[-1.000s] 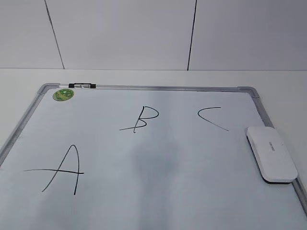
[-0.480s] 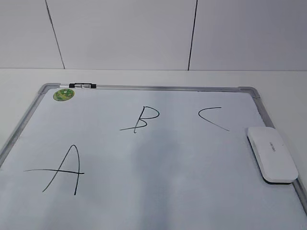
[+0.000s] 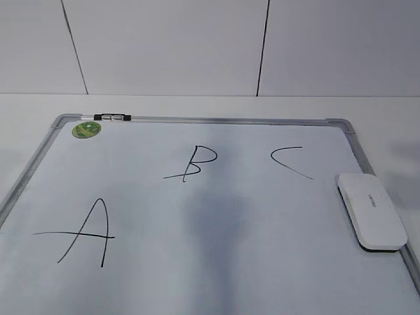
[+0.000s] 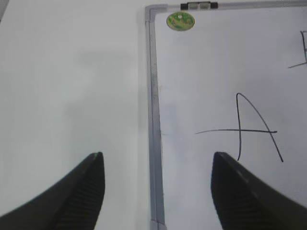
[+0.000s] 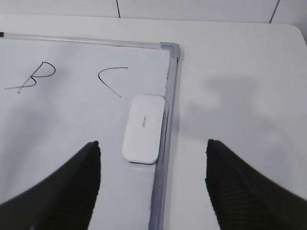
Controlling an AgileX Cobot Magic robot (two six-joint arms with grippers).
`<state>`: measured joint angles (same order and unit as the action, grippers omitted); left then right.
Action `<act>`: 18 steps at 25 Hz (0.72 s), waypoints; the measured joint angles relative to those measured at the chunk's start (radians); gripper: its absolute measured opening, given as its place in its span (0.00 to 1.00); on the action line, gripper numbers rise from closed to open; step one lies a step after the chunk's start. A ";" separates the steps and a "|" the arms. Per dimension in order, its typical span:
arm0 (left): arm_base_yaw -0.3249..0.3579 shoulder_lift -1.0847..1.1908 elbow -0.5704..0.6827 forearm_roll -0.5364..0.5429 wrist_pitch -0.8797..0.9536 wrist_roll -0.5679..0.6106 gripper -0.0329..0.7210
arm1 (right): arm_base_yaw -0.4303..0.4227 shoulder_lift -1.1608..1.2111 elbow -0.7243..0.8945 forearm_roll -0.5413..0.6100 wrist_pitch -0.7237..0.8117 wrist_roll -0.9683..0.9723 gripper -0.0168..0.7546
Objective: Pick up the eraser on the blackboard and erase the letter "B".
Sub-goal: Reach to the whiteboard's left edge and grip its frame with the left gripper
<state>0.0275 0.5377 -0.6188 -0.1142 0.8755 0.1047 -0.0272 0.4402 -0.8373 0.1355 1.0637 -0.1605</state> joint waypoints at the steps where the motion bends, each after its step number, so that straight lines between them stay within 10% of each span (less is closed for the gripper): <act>1: 0.000 0.034 0.000 0.000 -0.005 0.008 0.73 | 0.002 0.048 -0.037 0.016 0.003 0.000 0.72; 18: 0.000 0.561 -0.116 -0.017 -0.165 0.028 0.73 | 0.002 0.647 -0.186 0.219 0.162 -0.121 0.72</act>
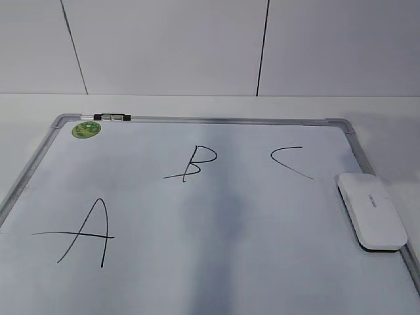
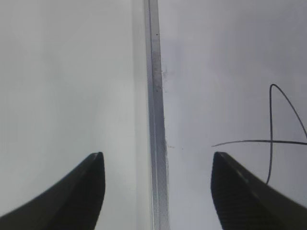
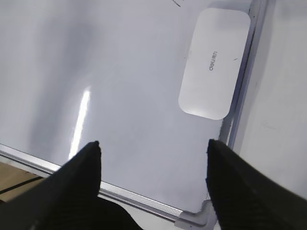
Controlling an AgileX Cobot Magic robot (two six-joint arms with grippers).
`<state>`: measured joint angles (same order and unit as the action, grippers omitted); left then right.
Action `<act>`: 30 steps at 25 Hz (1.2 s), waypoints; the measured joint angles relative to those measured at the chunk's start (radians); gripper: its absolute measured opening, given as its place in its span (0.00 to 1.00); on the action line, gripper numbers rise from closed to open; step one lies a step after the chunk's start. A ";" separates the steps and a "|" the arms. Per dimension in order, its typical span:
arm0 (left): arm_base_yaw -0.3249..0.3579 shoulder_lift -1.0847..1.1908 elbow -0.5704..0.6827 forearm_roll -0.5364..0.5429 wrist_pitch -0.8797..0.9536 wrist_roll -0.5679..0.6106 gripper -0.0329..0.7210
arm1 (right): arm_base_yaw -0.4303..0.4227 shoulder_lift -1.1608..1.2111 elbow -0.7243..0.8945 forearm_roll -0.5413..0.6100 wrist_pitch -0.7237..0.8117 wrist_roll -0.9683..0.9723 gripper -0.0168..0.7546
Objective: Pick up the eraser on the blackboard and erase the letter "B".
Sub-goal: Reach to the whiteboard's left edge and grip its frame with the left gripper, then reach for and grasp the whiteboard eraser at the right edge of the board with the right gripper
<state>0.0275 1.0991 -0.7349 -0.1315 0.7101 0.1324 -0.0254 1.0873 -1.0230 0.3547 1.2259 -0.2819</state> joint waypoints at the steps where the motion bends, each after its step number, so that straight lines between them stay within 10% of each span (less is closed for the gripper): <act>1: 0.000 0.036 -0.017 0.000 -0.004 0.000 0.73 | 0.000 0.021 0.000 0.002 -0.002 -0.005 0.72; 11: 0.000 0.258 -0.044 -0.004 -0.062 0.000 0.73 | 0.000 0.169 0.000 0.012 -0.143 -0.091 0.89; 30: 0.000 0.454 -0.075 -0.036 -0.143 0.003 0.73 | 0.000 0.433 -0.002 -0.022 -0.280 -0.105 0.90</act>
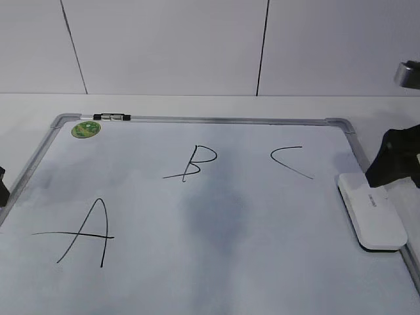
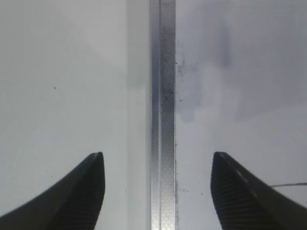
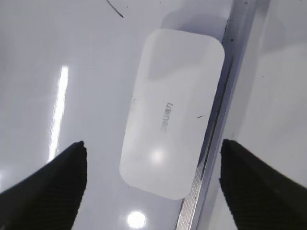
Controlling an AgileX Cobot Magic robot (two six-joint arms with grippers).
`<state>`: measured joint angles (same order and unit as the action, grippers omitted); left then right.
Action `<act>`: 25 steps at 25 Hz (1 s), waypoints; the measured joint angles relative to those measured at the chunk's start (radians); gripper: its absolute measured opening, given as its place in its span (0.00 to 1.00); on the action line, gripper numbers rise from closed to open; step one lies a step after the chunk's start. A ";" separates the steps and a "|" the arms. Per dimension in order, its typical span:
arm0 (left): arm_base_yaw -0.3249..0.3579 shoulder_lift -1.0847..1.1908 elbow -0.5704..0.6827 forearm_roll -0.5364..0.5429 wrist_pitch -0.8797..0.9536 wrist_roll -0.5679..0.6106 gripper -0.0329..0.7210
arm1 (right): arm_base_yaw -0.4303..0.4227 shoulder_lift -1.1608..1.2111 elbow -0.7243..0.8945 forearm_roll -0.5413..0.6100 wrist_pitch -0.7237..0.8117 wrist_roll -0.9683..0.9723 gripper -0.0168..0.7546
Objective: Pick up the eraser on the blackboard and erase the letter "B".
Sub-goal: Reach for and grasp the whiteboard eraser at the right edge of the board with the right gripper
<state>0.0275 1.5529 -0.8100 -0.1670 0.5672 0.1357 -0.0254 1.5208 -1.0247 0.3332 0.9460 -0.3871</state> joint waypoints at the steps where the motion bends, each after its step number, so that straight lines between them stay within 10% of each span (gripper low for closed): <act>1: 0.000 0.000 0.000 0.000 -0.002 0.000 0.73 | 0.000 0.012 0.000 0.006 0.000 -0.001 0.90; 15: 0.000 0.001 0.000 0.000 -0.002 0.000 0.72 | 0.013 0.039 -0.004 0.192 0.016 -0.035 0.73; 21: 0.000 0.001 0.000 0.000 -0.002 0.000 0.72 | 0.244 0.041 -0.102 -0.279 0.029 0.342 0.73; 25: 0.000 0.001 0.000 -0.002 -0.002 0.000 0.72 | 0.311 0.063 -0.169 -0.382 0.056 0.518 0.73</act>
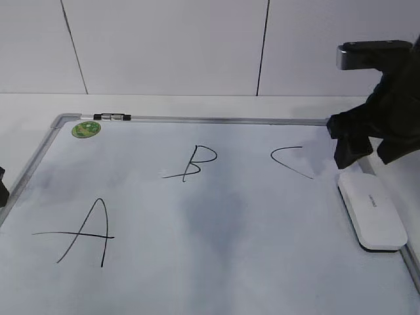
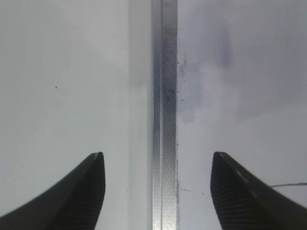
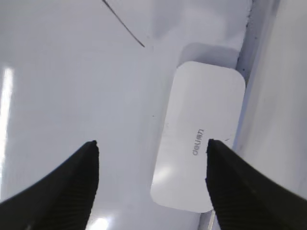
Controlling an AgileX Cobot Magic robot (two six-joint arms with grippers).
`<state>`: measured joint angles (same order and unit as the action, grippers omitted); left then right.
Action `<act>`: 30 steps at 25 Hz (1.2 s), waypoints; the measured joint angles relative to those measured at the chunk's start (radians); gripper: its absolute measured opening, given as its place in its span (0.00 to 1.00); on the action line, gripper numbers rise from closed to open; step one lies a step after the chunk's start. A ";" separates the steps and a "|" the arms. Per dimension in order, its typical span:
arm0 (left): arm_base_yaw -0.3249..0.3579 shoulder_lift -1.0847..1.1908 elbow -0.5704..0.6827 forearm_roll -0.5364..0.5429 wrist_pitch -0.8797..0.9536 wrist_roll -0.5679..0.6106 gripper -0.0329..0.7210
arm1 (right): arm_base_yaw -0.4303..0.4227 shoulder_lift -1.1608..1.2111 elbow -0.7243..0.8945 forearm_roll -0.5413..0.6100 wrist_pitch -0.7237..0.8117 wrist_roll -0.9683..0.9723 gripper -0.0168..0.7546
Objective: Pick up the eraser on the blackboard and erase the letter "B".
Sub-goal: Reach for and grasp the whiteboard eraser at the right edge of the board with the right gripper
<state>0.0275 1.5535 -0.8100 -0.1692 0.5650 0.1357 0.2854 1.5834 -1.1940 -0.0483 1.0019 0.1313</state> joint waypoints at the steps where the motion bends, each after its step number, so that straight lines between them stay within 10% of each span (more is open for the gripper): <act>1: 0.000 0.000 0.000 0.000 0.000 0.000 0.72 | 0.002 0.010 -0.006 -0.014 0.008 0.024 0.73; 7: 0.000 0.000 0.000 -0.002 0.005 0.000 0.71 | 0.002 0.076 -0.012 -0.169 0.080 0.142 0.73; 30: 0.000 0.000 0.000 -0.004 0.015 0.000 0.71 | -0.025 0.214 -0.012 -0.140 0.027 0.193 0.89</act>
<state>0.0275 1.5535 -0.8100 -0.1735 0.5800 0.1357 0.2605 1.7974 -1.2062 -0.1886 1.0289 0.3244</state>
